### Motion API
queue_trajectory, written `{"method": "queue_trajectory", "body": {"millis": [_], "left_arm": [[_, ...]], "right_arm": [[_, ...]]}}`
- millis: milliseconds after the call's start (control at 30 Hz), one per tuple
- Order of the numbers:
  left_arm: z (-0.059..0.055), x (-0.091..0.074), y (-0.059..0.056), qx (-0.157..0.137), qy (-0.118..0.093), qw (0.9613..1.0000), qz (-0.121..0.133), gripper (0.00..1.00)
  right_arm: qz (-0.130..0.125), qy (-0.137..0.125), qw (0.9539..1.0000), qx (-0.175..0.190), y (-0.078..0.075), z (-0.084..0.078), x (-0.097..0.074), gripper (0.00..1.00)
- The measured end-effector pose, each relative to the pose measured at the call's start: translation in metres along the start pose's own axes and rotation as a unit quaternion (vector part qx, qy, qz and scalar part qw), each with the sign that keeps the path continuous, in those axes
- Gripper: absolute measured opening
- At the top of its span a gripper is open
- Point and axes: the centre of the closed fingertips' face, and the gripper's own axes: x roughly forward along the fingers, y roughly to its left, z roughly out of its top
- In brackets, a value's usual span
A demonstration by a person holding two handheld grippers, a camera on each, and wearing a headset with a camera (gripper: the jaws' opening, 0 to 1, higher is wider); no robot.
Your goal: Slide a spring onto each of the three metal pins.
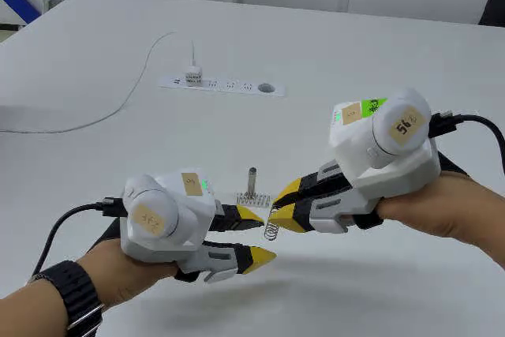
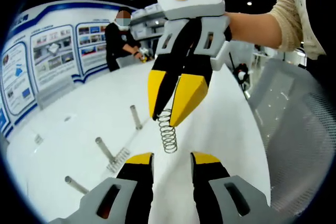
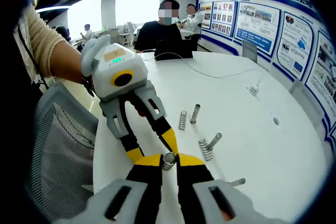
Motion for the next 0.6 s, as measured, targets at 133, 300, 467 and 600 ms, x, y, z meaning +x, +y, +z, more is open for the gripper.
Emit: {"method": "queue_trajectory", "body": {"millis": [133, 300, 467, 600], "left_arm": [[-0.002, -0.003, 0.003, -0.009, -0.003, 0.9999, 0.008, 0.32], [-0.004, -0.007, 0.008, -0.027, -0.008, 0.9994, 0.020, 0.37], [-0.007, -0.013, 0.012, -0.040, -0.010, 0.9987, 0.030, 0.41], [-0.009, -0.018, 0.015, -0.047, -0.012, 0.9981, 0.038, 0.45]], "right_arm": [[-0.008, 0.000, 1.0000, 0.003, -0.005, -0.001, -0.004, 0.11], [-0.017, -0.001, 0.9998, 0.008, -0.012, -0.003, -0.009, 0.11], [-0.026, 0.000, 0.9996, 0.013, -0.018, -0.006, -0.013, 0.11], [-0.033, -0.002, 0.9993, 0.017, -0.024, -0.007, -0.017, 0.11]]}}
